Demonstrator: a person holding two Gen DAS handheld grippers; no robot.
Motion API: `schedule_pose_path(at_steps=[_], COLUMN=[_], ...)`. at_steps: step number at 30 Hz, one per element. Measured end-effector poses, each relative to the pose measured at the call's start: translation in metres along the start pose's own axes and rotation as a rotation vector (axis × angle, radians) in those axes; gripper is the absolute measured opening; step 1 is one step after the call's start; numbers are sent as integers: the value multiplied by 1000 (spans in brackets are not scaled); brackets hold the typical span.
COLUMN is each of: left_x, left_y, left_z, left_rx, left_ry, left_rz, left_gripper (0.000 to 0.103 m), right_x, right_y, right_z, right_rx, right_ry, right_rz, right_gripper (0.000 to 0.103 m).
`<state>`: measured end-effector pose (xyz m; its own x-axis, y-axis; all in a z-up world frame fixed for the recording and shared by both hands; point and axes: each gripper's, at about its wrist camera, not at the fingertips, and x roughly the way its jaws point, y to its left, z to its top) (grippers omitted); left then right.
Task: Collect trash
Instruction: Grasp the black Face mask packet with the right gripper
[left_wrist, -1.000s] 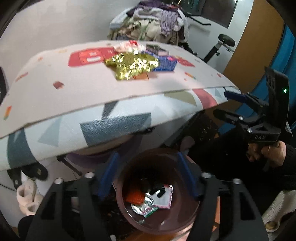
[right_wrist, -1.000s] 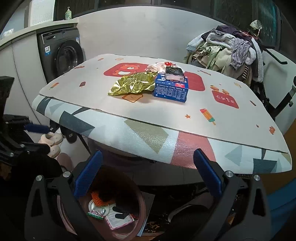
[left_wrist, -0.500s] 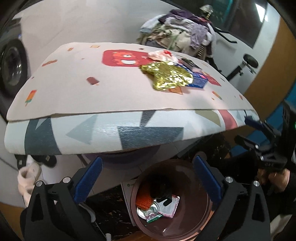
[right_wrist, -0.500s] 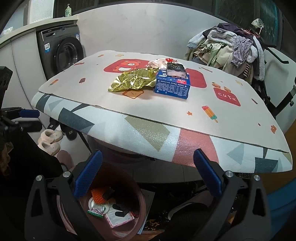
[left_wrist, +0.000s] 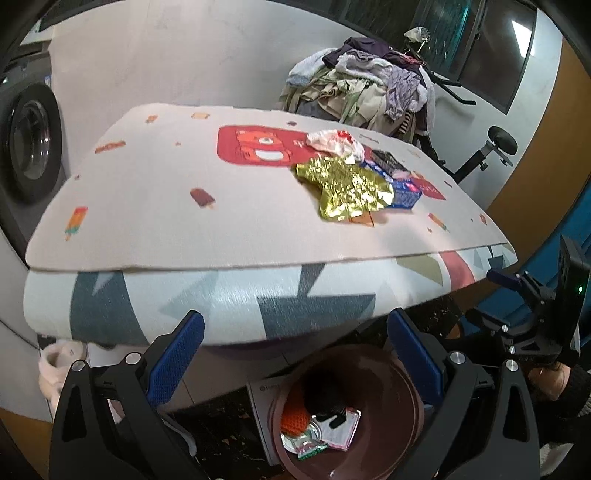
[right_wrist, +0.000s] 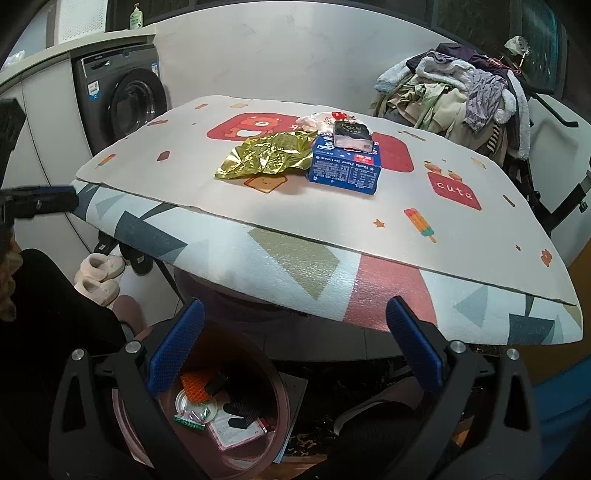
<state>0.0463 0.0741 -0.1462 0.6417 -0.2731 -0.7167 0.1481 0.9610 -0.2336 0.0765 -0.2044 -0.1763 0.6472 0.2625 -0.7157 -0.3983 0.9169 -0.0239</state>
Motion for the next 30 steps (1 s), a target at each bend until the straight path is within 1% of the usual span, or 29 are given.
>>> schedule_pose_path(at_steps=[4, 9, 15, 21, 25, 30], left_x=[-4, -6, -5, 0, 11, 28], left_y=[3, 3, 3, 5, 10, 16], left_z=[13, 28, 43, 54, 60, 69], left_rx=[12, 53, 76, 66, 32, -8], left_ry=[-24, -45, -56, -70, -61, -45], left_rz=[7, 14, 12, -4, -27, -55], left_gripper=[97, 97, 97, 97, 97, 97], right_x=[2, 6, 11, 18, 26, 44], right_y=[-1, -6, -19, -46, -62, -74], right_z=[2, 6, 19, 52, 79, 120], right_rx=[9, 27, 68, 141, 185, 191], right_ry=[11, 27, 21, -18, -50, -96], right_rz=[14, 32, 38, 27, 29, 38], right_gripper=[97, 97, 97, 97, 97, 96])
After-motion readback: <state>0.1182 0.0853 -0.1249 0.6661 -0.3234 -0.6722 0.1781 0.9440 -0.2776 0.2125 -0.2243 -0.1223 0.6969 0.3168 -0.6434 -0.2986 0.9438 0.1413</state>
